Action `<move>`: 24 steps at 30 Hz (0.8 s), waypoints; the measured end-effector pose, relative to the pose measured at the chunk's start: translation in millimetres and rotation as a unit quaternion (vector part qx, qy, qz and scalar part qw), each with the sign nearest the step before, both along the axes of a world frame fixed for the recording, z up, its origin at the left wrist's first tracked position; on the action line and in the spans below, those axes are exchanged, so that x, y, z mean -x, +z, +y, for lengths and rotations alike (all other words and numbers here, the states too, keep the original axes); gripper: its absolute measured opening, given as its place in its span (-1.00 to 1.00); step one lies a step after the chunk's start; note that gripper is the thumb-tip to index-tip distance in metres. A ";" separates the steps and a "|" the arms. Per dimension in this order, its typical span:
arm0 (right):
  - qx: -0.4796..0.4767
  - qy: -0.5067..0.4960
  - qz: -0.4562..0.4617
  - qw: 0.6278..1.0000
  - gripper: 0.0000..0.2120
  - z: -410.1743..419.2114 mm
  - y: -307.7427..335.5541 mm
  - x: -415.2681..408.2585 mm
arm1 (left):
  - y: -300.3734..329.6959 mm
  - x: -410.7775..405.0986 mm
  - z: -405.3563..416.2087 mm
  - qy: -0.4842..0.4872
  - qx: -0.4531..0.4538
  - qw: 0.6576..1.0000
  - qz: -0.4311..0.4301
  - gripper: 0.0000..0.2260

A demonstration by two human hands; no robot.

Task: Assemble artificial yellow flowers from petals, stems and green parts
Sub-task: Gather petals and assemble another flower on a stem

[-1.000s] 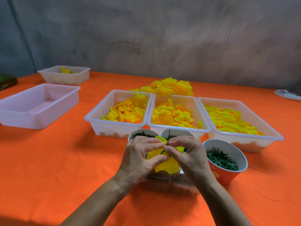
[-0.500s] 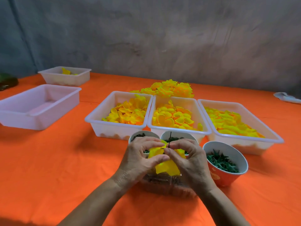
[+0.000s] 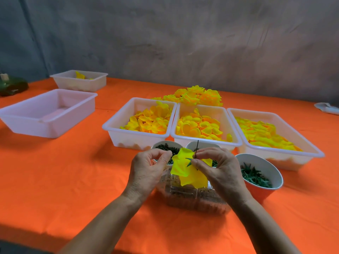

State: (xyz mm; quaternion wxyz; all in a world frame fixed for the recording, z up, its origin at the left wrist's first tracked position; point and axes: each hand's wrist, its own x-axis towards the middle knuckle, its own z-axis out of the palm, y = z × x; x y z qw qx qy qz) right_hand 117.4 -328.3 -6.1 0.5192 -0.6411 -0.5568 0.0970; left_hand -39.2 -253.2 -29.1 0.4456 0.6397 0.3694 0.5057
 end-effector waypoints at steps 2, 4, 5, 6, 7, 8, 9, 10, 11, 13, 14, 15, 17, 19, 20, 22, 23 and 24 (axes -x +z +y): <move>0.000 0.000 0.012 1.000 -0.93 1.3 0.1 0.5 | -1.6 -0.6 -0.4 0.000 -0.003 1.000 0.006 -0.81; -0.006 -0.005 0.017 1.000 -0.91 2.0 0.2 1.7 | -1.5 -0.9 -0.9 -0.007 -0.003 1.000 0.011 -0.81; -0.013 -0.005 0.018 1.000 -0.90 1.9 0.6 2.5 | -1.9 -0.9 -0.9 -0.009 -0.002 1.000 0.011 -0.81; -0.023 -0.006 0.019 1.000 -0.88 2.2 1.5 3.1 | -2.1 -1.1 -0.6 -0.010 0.000 1.000 0.012 -0.82; -0.033 -0.006 0.022 0.999 -0.87 2.2 2.4 3.3 | -3.1 -1.2 0.0 -0.010 0.001 1.000 0.016 -0.83; -0.040 -0.007 0.026 0.999 -0.87 3.0 3.9 3.0 | -3.6 -1.8 0.4 -0.008 -0.001 1.000 0.023 -0.84; -0.042 -0.006 0.030 0.999 -0.90 3.8 5.6 2.5 | -4.4 -2.0 0.7 -0.006 -0.002 0.999 0.033 -0.83; -0.040 -0.004 0.033 0.999 -0.93 4.9 7.4 1.9 | -4.9 -2.0 0.5 -0.006 -0.004 0.999 0.045 -0.81; -0.038 -0.002 0.033 0.999 -0.96 5.9 9.7 1.7 | -5.1 -2.3 -0.1 -0.013 -0.005 0.998 0.053 -0.77; -0.038 -0.002 0.029 0.999 -0.96 7.0 15.7 2.1 | -6.3 -3.5 -1.6 -0.038 0.008 0.998 0.054 -0.71; -0.042 -0.002 0.025 0.999 -0.94 7.1 19.5 2.6 | -7.0 -4.4 -2.8 -0.050 0.022 0.997 0.050 -0.72; -0.046 -0.001 0.020 0.999 -0.93 6.7 23.6 3.0 | -7.1 -5.6 -3.8 -0.063 0.035 0.996 0.045 -0.76; -0.051 0.009 0.013 0.999 -0.95 6.2 31.5 3.5 | -7.3 -8.7 -4.0 -0.100 0.045 0.993 0.035 -0.87; -0.056 0.018 0.020 0.998 -0.98 6.5 37.8 3.7 | -6.5 -12.4 -4.5 -0.140 0.046 0.989 0.019 -0.85; -0.060 0.019 0.022 0.998 -0.99 6.9 40.8 3.7 | -5.1 -14.4 -4.8 -0.149 0.050 0.988 0.009 -0.82; -0.072 0.020 0.025 0.997 -0.97 8.4 46.7 3.9 | -2.1 -19.5 -5.7 -0.141 0.050 0.989 0.003 -0.81; -0.077 0.024 0.026 0.996 -0.95 8.9 49.5 4.1 | -1.0 -22.4 -5.7 -0.127 0.040 0.991 0.010 -0.84; -0.080 0.028 0.027 0.996 -0.93 9.7 52.3 4.5 | -0.9 -24.9 -4.8 -0.110 0.028 0.993 0.023 -0.88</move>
